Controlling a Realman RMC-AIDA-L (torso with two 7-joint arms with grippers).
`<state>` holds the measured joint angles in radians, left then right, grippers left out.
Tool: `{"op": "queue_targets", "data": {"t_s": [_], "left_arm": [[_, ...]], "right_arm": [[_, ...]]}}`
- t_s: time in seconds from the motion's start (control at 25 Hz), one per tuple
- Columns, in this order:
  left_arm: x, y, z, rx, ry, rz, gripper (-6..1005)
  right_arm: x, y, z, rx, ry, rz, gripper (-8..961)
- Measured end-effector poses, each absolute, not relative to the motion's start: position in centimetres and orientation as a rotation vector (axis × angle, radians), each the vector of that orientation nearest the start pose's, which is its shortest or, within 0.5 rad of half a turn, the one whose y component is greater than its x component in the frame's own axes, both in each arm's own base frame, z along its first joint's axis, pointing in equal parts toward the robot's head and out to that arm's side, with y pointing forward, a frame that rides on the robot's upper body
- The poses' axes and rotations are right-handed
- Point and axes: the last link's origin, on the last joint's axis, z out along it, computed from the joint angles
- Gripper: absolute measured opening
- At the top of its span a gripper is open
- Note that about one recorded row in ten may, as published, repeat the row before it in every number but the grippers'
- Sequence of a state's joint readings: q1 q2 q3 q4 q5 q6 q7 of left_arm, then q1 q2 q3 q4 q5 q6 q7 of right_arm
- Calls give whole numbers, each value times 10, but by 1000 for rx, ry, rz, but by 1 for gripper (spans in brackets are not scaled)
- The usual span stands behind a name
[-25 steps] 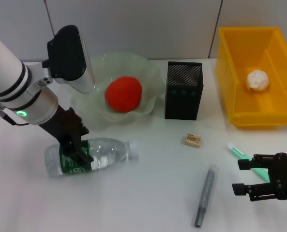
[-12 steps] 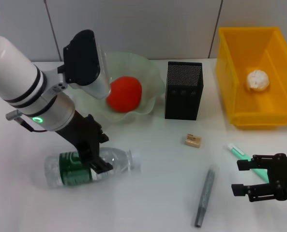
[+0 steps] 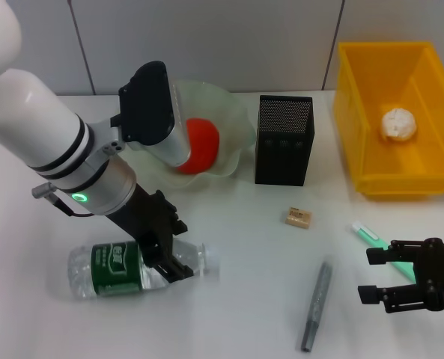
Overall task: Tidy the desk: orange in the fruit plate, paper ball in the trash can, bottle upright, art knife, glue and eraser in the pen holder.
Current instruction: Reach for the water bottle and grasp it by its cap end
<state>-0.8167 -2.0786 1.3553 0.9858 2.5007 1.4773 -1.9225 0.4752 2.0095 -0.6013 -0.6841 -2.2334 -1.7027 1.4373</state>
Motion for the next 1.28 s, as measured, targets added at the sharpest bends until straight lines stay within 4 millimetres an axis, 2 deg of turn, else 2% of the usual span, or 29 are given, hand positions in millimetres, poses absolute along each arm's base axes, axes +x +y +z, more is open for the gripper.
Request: {"op": "queue_targets", "data": {"t_s": [0.92,1.28], "left_arm": [[-157,376,-70,-3008,-64,580,645],[-157,377,-73,-2985,-47,583,640]], "right_arm": [[307,299,29,-2826,780,468,824],[307,299,30,-2827,779,467,818]]}}
